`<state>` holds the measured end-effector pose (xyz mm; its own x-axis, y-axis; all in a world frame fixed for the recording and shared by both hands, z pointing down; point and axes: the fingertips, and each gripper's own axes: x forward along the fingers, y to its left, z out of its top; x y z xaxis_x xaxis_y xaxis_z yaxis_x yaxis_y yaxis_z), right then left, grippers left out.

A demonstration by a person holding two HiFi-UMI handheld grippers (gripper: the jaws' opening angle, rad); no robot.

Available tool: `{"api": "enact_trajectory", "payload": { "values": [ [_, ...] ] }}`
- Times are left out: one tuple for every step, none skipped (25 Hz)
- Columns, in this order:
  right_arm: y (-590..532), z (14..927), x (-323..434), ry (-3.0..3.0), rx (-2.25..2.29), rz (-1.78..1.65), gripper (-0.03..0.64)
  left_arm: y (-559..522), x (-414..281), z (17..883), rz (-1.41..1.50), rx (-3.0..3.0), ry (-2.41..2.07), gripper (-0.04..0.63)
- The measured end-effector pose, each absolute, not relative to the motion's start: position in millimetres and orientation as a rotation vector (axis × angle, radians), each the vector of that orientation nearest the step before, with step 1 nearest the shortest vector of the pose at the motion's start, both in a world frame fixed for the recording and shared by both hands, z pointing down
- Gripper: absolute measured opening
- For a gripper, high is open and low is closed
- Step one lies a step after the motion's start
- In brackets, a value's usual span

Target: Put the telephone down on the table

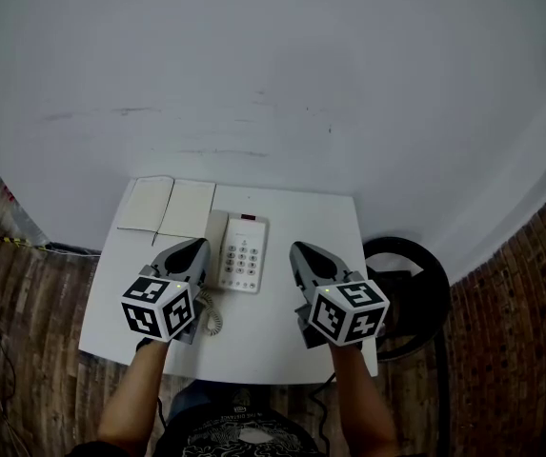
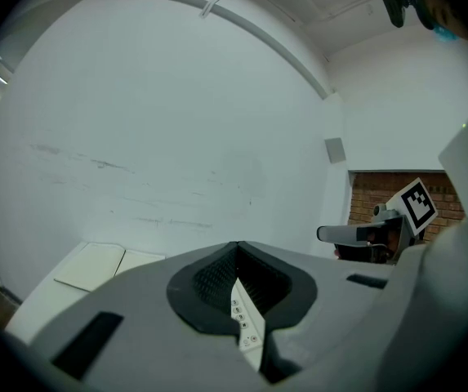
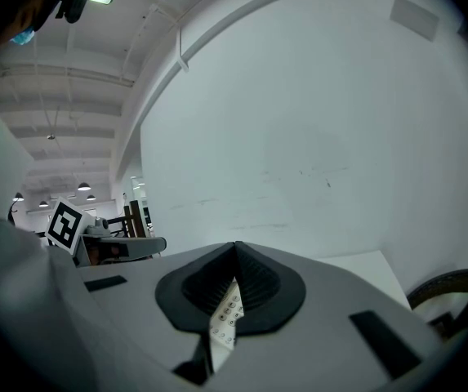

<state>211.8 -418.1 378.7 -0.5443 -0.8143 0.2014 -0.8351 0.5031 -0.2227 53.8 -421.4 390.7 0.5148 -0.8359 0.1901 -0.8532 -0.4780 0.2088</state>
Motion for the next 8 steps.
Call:
{"api": "enact_trajectory", "payload": {
  "values": [
    [-418.2,378.9,212.2,-2.662,1.463,0.452,0.002,-421.5,54.6,391.4,0.093,2.484,-1.421,0.006],
    [-418.4,379.0,212.6,-2.662,1.463,0.45,0.002,-421.8,55.4,391.8,0.098,2.486,-1.422,0.006],
    [-418.7,379.0,212.9,-2.662,1.464,0.448,0.002,-422.3,56.1,392.0,0.102,2.488,-1.423,0.006],
    [-418.8,379.0,213.1,-2.662,1.465,0.448,0.002,-422.5,56.6,392.0,0.104,2.49,-1.422,0.006],
    [-418.7,379.2,213.3,-2.661,1.466,0.449,0.002,-422.5,57.1,392.1,0.104,2.49,-1.42,0.006],
    [-418.5,379.4,213.3,-2.661,1.466,0.449,0.002,-422.3,57.5,392.2,0.103,2.49,-1.418,0.006],
    [-418.2,379.8,213.3,-2.661,1.465,0.45,0.002,-421.9,57.9,392.5,0.103,2.49,-1.416,0.006],
    [-417.8,380.2,213.2,-2.661,1.465,0.451,0.002,-421.6,58.4,392.9,0.103,2.489,-1.414,0.006]
  ]
}}
